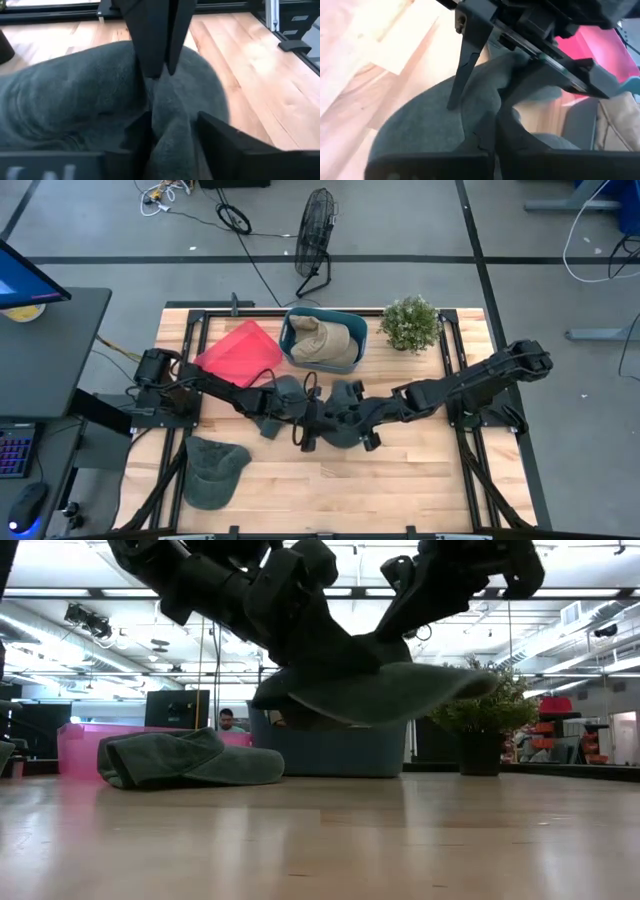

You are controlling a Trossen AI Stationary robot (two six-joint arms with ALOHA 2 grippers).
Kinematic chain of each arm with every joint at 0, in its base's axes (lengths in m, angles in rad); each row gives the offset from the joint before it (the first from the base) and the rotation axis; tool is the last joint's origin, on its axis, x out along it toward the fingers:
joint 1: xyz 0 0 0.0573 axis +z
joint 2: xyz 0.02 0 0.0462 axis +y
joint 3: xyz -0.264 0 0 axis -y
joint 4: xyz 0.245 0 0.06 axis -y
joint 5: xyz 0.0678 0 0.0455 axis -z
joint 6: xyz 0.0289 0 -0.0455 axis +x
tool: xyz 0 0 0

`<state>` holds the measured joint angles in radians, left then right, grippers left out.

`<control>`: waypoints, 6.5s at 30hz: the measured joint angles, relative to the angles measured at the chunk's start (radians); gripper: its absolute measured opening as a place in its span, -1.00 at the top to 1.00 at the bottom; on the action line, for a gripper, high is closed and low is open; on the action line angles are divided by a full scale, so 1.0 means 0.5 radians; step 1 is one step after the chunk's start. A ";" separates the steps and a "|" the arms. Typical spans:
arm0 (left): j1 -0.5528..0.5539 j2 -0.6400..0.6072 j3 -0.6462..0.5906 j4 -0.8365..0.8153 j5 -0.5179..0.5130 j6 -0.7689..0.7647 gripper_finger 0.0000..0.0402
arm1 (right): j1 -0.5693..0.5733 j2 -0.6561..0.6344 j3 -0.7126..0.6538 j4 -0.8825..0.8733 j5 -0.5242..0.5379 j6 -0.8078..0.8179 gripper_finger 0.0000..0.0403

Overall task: Pick & Place hat
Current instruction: Put the right black cap into the pink bin, then put the top black cap into the pink bin

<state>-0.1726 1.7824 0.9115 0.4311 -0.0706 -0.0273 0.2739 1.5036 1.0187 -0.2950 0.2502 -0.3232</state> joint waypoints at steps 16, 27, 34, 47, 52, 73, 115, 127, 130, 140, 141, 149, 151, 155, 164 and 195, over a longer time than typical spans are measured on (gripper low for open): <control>0.024 -0.109 0.000 -0.251 -0.382 -0.238 0.88 | -0.031 0.000 0.002 -0.059 0.012 0.148 0.21; 0.003 -0.833 -0.001 -1.253 -1.011 -0.642 0.87 | 0.005 0.000 0.002 -0.256 0.008 0.477 0.13; -0.102 -1.179 0.000 -2.088 -1.487 -1.343 0.91 | 0.005 0.000 0.002 -0.261 0.007 0.519 0.18; -0.025 -1.184 -0.173 -2.956 -1.948 -2.627 0.89 | 0.005 0.000 0.002 -0.268 0.006 0.578 0.18; 0.186 -1.184 -0.411 -2.779 -1.940 -3.090 0.84 | 0.005 0.000 0.002 -0.267 0.006 0.578 0.19; 0.501 -1.183 -0.930 -1.465 -1.850 -2.664 0.81 | 0.005 0.000 0.002 -0.265 -0.005 0.570 0.19; 0.258 -1.188 -0.437 -1.309 -0.618 -0.484 0.31 | 0.005 0.001 -0.002 -0.035 -0.021 0.831 0.19; 0.126 -1.183 -0.434 -1.919 -0.473 -0.109 0.31 | 0.005 0.001 -0.002 -0.032 -0.015 0.840 0.19; 0.173 -1.183 -0.434 -1.918 -0.474 0.025 0.27 | 0.006 0.002 -0.002 -0.028 -0.014 0.833 0.19; 0.391 -1.037 -0.433 -1.828 -0.263 0.359 -0.11 | 0.005 0.002 -0.002 -0.027 -0.015 0.832 0.19; 0.398 -0.991 -0.433 -1.843 -0.219 0.354 -0.12 | 0.005 0.002 -0.002 -0.026 -0.015 0.832 0.19; 0.359 -0.734 -0.435 -1.797 -0.300 0.394 0.00 | 0.005 0.002 -0.002 -0.022 -0.015 0.835 0.19; 0.360 -0.709 -0.435 -1.752 -0.317 0.394 0.11 | 0.005 0.002 -0.002 -0.022 -0.015 0.835 0.19; 0.360 -0.711 -0.434 -1.648 -0.321 0.392 0.47 | 0.006 0.002 -0.002 -0.026 -0.015 0.833 0.19; 0.298 -0.850 -0.435 -1.595 -0.315 0.330 0.92 | 0.005 0.002 -0.002 -0.041 -0.019 0.832 0.19; 0.861 -1.368 0.125 -2.996 -1.162 0.492 0.95 | 0.006 0.002 -0.080 0.047 -0.015 0.875 0.19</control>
<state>0.2581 1.0986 0.9741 -1.0668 -0.6515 0.2186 0.2767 1.5043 0.9787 -0.2714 0.2428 0.1143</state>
